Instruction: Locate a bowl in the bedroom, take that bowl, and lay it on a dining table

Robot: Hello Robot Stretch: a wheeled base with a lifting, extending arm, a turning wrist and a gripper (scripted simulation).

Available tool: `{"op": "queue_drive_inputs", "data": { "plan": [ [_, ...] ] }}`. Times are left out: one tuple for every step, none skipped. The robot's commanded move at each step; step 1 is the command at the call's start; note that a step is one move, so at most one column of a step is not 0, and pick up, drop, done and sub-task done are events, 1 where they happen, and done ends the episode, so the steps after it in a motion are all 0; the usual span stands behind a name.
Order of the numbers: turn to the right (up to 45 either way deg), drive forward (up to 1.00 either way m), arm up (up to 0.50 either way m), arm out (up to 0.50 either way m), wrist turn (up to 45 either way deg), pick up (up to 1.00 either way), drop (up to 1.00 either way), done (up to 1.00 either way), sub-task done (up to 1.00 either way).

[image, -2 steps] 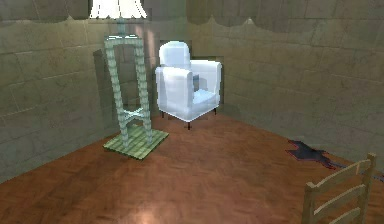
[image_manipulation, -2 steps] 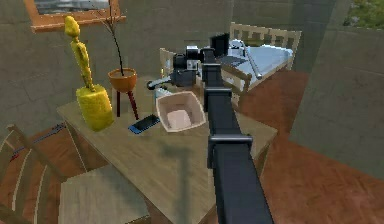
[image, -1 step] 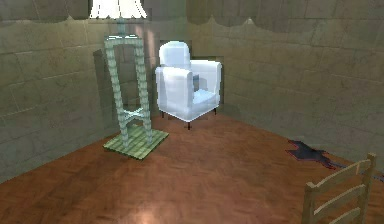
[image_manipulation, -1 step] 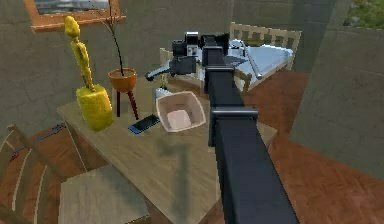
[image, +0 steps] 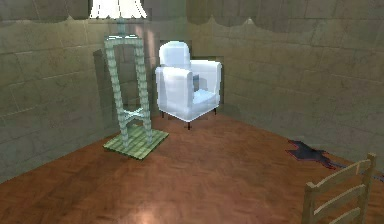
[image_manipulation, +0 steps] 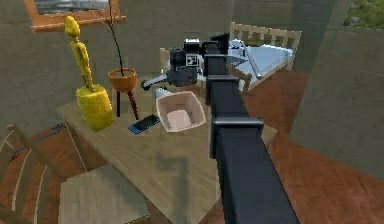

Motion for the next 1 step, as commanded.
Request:
{"op": "queue_drive_inputs", "data": {
  "plan": [
    [0.0, 0.0, 0.0, 0.0, 0.0, 0.0, 0.0, 1.0, 0.0]
  ]
}}
